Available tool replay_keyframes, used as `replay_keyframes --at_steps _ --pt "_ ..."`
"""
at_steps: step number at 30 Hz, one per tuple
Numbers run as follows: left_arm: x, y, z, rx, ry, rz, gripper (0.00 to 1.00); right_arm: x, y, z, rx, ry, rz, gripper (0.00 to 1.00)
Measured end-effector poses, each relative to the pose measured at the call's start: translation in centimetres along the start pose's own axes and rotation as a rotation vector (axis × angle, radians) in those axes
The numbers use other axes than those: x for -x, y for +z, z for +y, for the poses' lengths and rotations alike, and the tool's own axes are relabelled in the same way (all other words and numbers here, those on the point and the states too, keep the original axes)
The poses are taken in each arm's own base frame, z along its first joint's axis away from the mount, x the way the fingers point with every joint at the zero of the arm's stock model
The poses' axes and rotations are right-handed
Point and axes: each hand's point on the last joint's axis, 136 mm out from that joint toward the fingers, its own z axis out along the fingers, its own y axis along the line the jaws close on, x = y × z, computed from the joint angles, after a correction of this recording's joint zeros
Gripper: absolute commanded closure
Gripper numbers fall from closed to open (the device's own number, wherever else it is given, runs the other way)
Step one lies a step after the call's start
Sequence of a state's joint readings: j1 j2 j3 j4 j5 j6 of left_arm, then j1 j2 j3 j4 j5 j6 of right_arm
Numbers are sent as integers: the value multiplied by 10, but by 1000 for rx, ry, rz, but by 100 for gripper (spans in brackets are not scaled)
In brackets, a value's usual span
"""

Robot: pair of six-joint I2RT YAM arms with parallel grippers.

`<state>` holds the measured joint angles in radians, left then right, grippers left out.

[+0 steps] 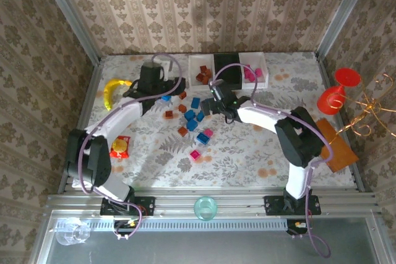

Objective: Sort the legos into containers by color
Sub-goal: Pick up the lego from the center of the table, then place the lego in the container.

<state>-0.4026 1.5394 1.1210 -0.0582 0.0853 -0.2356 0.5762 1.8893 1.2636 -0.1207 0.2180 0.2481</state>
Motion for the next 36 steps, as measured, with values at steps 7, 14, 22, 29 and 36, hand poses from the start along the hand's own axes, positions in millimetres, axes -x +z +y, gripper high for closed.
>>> replay_keyframes --at_steps 7,14,22,29,36 --pt "-57 -15 12 3 -32 87 18 5 38 -5 -17 38 70 2" --pt "-48 -30 9 -8 -30 47 18 -1 69 -5 -26 35 137 12" --pt "-47 -35 8 -11 -29 39 17 -7 81 -3 -10 32 170 39" --pt "-44 -40 5 -22 -32 22 17 7 42 2 55 39 131 44" --pt "-44 -42 -7 -105 -53 -20 11 98 -20 -15 69 73 -116 44"
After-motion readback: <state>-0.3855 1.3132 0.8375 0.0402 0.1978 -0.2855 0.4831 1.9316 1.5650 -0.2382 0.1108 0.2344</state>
